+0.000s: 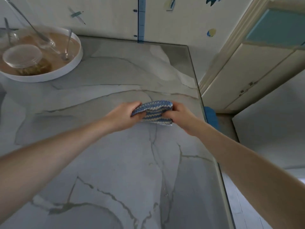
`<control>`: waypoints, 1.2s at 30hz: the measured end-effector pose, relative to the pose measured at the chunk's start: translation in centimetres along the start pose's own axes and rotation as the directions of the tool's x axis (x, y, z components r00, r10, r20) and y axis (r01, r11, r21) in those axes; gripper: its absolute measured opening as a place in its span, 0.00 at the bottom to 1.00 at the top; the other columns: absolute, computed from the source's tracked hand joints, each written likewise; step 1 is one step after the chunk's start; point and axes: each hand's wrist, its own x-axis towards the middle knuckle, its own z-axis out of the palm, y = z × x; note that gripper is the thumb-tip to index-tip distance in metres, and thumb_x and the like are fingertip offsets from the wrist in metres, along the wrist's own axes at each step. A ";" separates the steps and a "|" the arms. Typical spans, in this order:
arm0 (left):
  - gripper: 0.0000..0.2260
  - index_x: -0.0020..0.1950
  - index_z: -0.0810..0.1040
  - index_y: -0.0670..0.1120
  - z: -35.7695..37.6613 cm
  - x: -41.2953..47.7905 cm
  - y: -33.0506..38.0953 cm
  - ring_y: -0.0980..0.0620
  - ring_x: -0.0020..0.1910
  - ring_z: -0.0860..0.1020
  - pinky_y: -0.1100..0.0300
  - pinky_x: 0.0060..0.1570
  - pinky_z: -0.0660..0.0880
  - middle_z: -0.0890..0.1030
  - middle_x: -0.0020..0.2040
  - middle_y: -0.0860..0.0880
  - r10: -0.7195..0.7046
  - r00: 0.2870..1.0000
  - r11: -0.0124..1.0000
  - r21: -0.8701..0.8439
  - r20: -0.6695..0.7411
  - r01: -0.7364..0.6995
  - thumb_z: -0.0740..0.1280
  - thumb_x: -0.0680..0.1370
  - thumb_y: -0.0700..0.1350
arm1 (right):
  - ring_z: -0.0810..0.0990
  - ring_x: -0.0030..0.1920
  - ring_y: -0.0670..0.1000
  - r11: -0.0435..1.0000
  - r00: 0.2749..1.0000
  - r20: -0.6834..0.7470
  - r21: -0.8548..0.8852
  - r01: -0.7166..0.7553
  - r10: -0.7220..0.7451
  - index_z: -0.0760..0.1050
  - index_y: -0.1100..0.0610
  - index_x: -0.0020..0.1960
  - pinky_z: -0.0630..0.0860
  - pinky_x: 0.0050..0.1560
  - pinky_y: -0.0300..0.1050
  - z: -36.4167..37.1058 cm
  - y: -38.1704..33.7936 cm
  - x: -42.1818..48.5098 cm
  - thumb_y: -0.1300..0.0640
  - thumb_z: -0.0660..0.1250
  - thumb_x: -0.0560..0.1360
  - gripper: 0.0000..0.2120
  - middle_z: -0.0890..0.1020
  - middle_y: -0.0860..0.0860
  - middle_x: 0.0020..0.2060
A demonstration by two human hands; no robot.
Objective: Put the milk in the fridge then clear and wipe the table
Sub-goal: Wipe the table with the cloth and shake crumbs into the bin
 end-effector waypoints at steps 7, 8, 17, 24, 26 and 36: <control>0.13 0.36 0.63 0.52 3.5 -4.5 -1.1 0.50 0.41 0.71 0.60 0.38 0.62 0.73 0.40 0.48 -0.163 0.955 0.982 -0.055 0.246 0.181 0.61 0.79 0.48 | 0.74 0.49 0.49 0.977 0.977 0.157 -0.180 -0.115 0.144 0.76 0.60 0.55 0.72 0.54 0.45 2.4 3.7 -1.4 0.71 0.60 0.71 0.16 0.78 0.53 0.46; 0.12 0.36 0.63 0.51 3.8 -5.3 -0.8 0.49 0.41 0.72 0.59 0.40 0.64 0.74 0.40 0.48 -0.165 0.946 0.978 -0.074 0.279 0.193 0.61 0.79 0.48 | 0.75 0.49 0.49 0.968 0.967 0.186 -0.215 -0.131 0.172 0.76 0.62 0.55 0.72 0.54 0.45 2.5 4.0 -2.2 0.71 0.60 0.71 0.15 0.78 0.53 0.46; 0.11 0.53 0.70 0.43 6.9 -9.7 3.8 0.48 0.52 0.73 0.58 0.50 0.67 0.76 0.53 0.46 -0.083 0.814 0.969 -0.146 0.575 0.202 0.56 0.80 0.50 | 0.77 0.45 0.52 0.893 0.865 0.303 -0.340 -0.294 0.400 0.76 0.55 0.42 0.74 0.49 0.44 0.3 5.2 -9.9 0.60 0.64 0.65 0.06 0.79 0.53 0.41; 0.07 0.49 0.69 0.46 4.1 -10.0 6.3 0.54 0.39 0.70 0.72 0.32 0.66 0.72 0.41 0.50 -0.071 0.921 0.886 -0.401 0.382 0.234 0.59 0.79 0.49 | 0.79 0.51 0.56 0.948 0.927 0.197 -0.068 -0.311 0.318 0.76 0.58 0.47 0.74 0.57 0.48 -2.5 1.0 -11.2 0.67 0.60 0.73 0.08 0.81 0.57 0.46; 0.09 0.47 0.71 0.44 2.0 -9.8 5.8 0.56 0.34 0.70 0.70 0.31 0.66 0.72 0.37 0.51 -0.073 0.960 0.887 -0.422 0.270 0.186 0.61 0.78 0.50 | 0.79 0.48 0.54 0.960 0.948 0.187 0.060 -0.274 0.259 0.77 0.57 0.45 0.75 0.54 0.47 -1.9 -0.7 -10.2 0.68 0.62 0.72 0.09 0.82 0.54 0.42; 0.10 0.43 0.69 0.44 -9.2 -13.3 -2.2 0.60 0.28 0.72 0.69 0.28 0.68 0.71 0.32 0.53 -0.208 0.963 0.959 -0.231 -0.171 0.166 0.68 0.75 0.47 | 0.79 0.39 0.42 0.984 0.959 0.222 0.037 0.174 -0.178 0.76 0.64 0.53 0.77 0.49 0.38 9.9 -8.6 -3.5 0.69 0.66 0.72 0.11 0.80 0.52 0.43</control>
